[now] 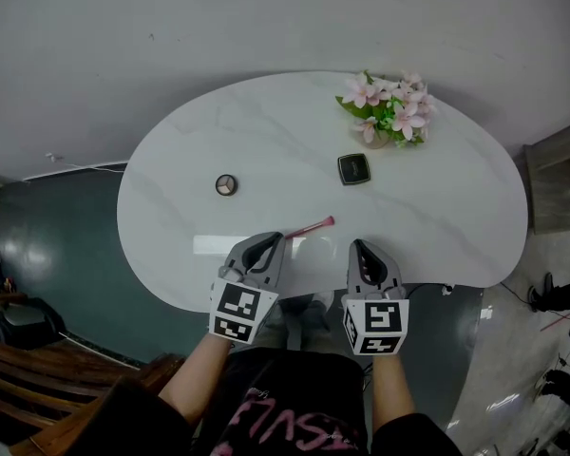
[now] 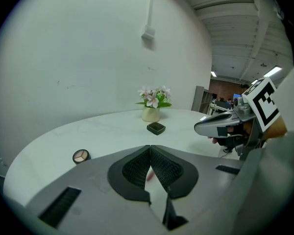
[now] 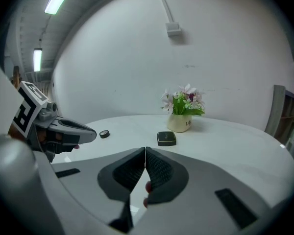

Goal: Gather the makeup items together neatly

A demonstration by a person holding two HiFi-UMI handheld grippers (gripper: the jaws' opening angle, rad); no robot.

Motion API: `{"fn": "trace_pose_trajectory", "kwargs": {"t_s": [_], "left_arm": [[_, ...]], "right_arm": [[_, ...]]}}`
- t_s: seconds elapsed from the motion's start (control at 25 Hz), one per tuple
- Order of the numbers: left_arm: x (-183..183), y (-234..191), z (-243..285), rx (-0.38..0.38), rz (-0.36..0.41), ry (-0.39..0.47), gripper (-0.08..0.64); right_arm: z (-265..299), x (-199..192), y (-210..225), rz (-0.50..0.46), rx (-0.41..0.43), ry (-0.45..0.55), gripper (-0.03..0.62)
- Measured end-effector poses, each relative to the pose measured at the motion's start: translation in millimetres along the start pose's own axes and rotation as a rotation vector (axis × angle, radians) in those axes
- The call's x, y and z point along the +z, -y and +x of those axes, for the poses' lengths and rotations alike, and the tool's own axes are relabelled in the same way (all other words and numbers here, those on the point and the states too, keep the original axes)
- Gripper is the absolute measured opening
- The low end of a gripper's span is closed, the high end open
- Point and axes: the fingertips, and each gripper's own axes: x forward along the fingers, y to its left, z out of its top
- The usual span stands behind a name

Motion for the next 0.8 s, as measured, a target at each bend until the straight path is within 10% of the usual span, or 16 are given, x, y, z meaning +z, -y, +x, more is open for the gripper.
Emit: {"fn": "trace_pose_trajectory", "kwargs": {"t_s": [0.48,0.8], "left_arm": [[-41.1,8.0,16.6,-0.058,0.015,-0.113,0.012],[-50.4,17.1,37.9,-0.128,0.179,-0.250,0.012]], "right_arm": [[7.9,-37.5,3.7,0.044,-0.015,-0.076,0.063],[9.4,-39.3,-4.1,0.064,0.004,-0.065,0.063]]}}
